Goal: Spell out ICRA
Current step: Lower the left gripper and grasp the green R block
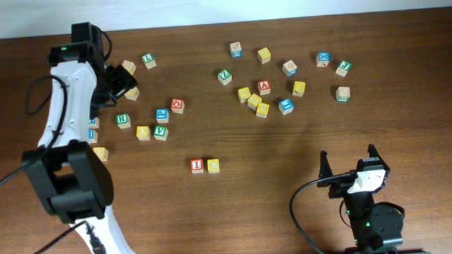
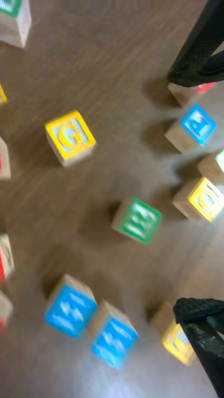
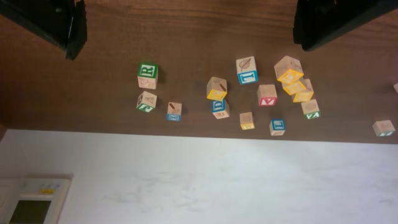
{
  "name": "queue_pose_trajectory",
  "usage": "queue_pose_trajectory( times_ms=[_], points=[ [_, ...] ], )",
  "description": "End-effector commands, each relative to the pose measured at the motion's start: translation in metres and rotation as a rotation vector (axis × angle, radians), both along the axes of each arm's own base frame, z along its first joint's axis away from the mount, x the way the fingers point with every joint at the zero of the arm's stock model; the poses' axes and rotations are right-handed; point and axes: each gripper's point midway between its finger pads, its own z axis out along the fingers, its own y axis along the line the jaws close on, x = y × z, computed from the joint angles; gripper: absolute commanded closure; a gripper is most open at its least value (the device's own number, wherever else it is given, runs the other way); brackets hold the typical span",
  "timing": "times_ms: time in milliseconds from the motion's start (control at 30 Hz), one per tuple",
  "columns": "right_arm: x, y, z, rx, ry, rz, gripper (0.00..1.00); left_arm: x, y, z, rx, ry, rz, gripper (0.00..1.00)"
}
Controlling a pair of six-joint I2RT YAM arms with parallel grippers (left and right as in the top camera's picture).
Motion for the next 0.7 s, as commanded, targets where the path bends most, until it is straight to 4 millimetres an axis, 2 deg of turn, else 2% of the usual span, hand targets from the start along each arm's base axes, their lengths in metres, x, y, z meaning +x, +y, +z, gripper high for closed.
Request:
queue_pose_trajectory(
  times_ms=[0, 33, 100, 233, 300, 333, 367, 467, 500, 533, 567, 667],
  points=[
    [0.000, -0.001, -0.002, -0.003, 0.003, -0.004, 0.02, 0.017, -0.006, -0.007, -0.037, -0.048, -0.002, 0.00],
    [0.000, -0.001, -0.002, -0.003, 0.004, -0.004, 0.02, 0.021, -0.005, -0.006, -0.029, -0.068, -0.024, 0.04],
    [0.000, -0.001, -0.002, -0.003, 0.004, -0.004, 0.02, 0.018, -0.006, -0.007, -0.022, -0.050, -0.059, 0.07],
    [0.000, -0.001, -0.002, -0.003, 0.004, -0.004, 0.02, -0.007, -0.008, -0.016, 0.012, 0.075, -0.299, 0.09],
    [0.000, -0.001, -0.002, -0.003, 0.003, -0.004, 0.02, -0.019, -0.002, -0.025, 0.045, 0.149, -0.365, 0.08],
    [0.000, -0.001, -0.002, -0.003, 0.004, -0.004, 0.02, -0.022, 0.004, -0.031, 0.076, 0.179, -0.362, 0.12],
    [0.000, -0.001, -0.002, -0.003, 0.003, -0.004, 0.02, -0.022, 0.008, -0.038, 0.095, 0.198, -0.359, 0.13],
    [0.000, -0.001, -0.002, -0.003, 0.003, -0.004, 0.02, -0.020, 0.009, -0.057, 0.093, 0.228, -0.375, 0.08],
    [0.000, -0.001, -0.002, -0.003, 0.003, -0.004, 0.02, -0.018, 0.009, -0.062, 0.097, 0.232, -0.409, 0.11],
    [0.000, -0.001, -0.002, -0.003, 0.003, -0.004, 0.02, -0.016, 0.009, -0.067, 0.099, 0.236, -0.438, 0.21],
    [0.000, -0.001, -0.002, -0.003, 0.004, -0.004, 0.02, -0.015, 0.009, -0.073, 0.099, 0.241, -0.453, 0.27],
    [0.000, -0.001, -0.002, -0.003, 0.003, -0.004, 0.02, -0.012, 0.009, -0.080, 0.097, 0.239, -0.454, 0.26]
  ],
)
